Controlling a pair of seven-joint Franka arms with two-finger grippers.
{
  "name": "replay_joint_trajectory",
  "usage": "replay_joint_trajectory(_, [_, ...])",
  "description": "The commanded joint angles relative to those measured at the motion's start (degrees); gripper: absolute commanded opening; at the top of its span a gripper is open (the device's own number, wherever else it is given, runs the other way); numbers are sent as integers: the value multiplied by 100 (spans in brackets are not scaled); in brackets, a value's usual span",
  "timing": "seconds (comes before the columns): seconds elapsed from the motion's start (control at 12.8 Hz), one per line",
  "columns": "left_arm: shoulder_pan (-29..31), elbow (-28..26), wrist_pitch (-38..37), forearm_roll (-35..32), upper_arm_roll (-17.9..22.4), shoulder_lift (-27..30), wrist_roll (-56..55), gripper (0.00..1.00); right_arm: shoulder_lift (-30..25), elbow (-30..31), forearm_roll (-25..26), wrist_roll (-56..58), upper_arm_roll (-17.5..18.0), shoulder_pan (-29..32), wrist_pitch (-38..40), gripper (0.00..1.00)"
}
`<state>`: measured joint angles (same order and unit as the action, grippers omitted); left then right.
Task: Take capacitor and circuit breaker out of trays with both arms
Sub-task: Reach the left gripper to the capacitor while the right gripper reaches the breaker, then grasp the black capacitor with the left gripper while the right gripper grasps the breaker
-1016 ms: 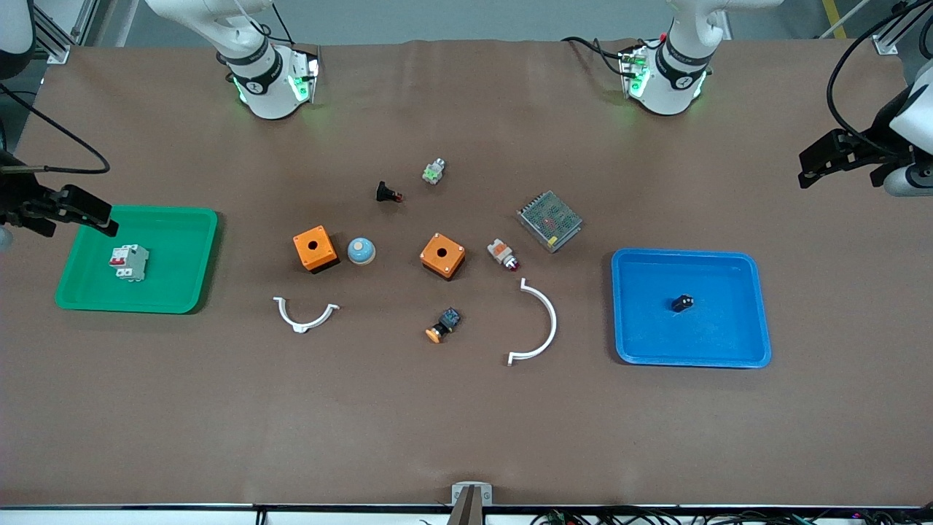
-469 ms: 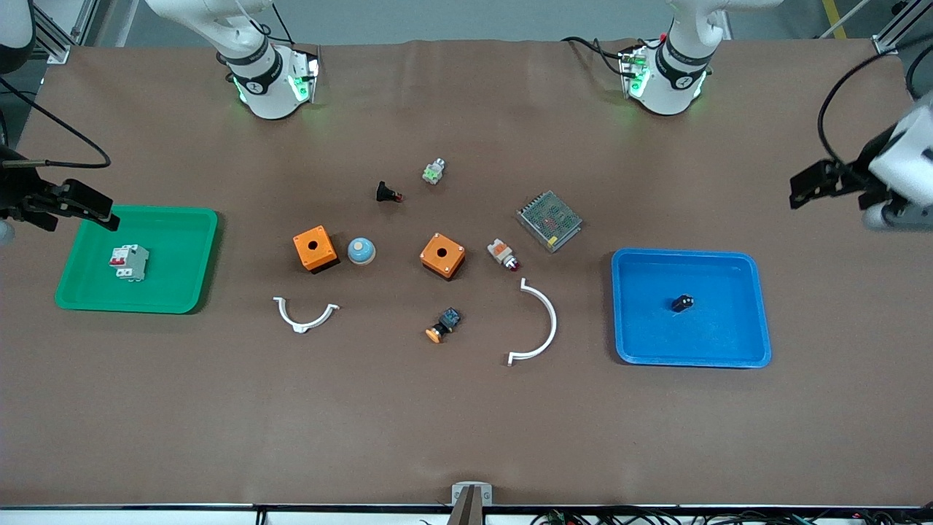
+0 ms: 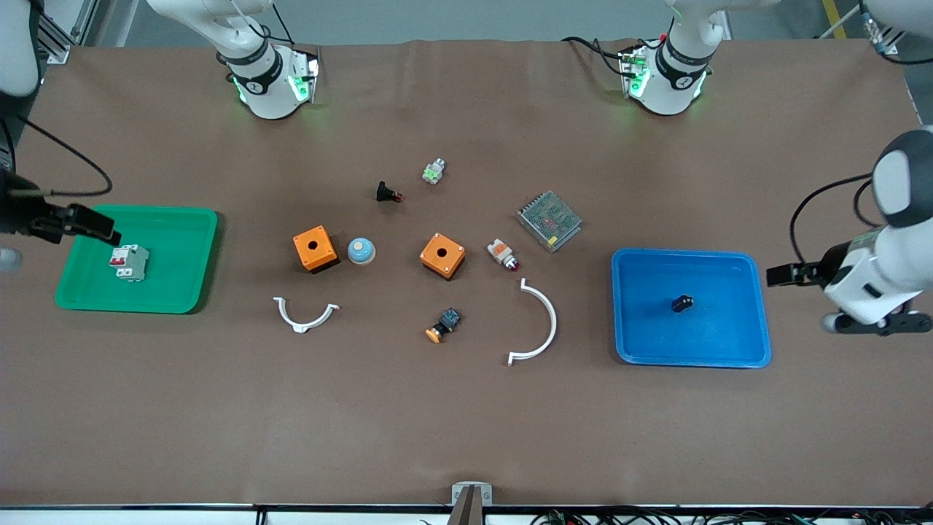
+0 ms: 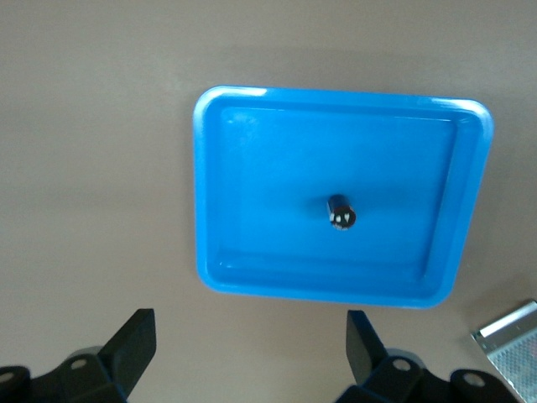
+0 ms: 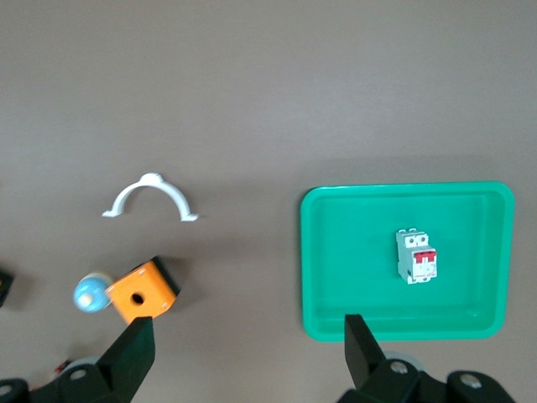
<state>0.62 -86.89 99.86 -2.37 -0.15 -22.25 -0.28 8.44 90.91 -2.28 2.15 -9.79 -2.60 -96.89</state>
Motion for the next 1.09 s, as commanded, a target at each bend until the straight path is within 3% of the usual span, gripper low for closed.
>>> replay_joint_trajectory(0.0, [-80, -782, 759, 79, -46, 63, -174, 99, 421, 5, 8, 154, 48, 224, -312, 100])
replay_joint_trajectory(0.39, [-106, -1698, 1992, 157, -64, -253, -209, 83, 1194, 84, 96, 513, 48, 865, -584, 100])
replay_joint_trajectory(0.7, [-115, -1726, 2178, 378, -257, -569, -305, 77, 1704, 111, 377, 768, 48, 1426, -1375, 100])
replay_joint_trajectory(1.02, [-115, -1726, 2432, 378, -363, -824, -420, 71, 2100, 259, 439, 1646, 48, 1884, -1438, 100])
